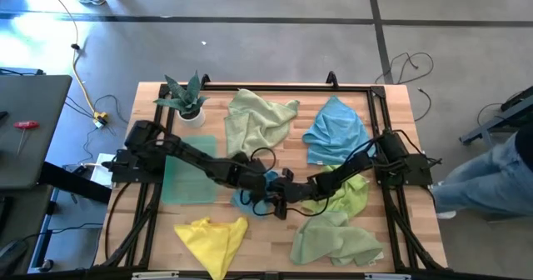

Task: Fold microfiber towels
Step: Fold the bottom blue microfiber towel

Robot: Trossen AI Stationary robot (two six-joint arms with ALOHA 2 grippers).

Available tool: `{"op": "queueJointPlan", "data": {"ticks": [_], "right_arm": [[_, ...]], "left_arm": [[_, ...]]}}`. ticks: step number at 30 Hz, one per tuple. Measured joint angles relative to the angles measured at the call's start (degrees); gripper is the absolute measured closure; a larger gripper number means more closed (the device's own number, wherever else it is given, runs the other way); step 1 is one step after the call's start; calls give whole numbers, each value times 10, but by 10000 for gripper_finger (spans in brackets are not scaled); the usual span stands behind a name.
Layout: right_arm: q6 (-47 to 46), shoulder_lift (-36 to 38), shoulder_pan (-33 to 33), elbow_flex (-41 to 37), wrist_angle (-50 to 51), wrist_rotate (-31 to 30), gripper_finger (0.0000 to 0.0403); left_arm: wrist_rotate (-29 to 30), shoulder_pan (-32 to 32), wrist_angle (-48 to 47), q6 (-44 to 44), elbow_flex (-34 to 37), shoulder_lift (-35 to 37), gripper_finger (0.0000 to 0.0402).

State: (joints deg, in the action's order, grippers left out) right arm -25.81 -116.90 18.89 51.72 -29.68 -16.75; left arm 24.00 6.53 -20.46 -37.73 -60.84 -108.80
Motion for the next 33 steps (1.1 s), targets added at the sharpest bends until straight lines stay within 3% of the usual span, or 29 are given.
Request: {"op": "queueJointPlan", "data": {"ticks": [6, 13, 24, 33], "right_arm": [[-12, 0, 14, 0, 8, -17, 219], [-28, 1, 21, 0, 25, -33, 219], [3, 15, 21, -1, -59, -46, 219], [34, 16, -31, -1, -25, -68, 219]], "left_arm": [[6, -19, -65, 1, -4, -1, 145], [26, -21, -102, 60, 2, 37, 145], [37, -9, -186, 31, 1, 93, 145], [-15, 59, -130, -2, 0, 141, 145]]}}
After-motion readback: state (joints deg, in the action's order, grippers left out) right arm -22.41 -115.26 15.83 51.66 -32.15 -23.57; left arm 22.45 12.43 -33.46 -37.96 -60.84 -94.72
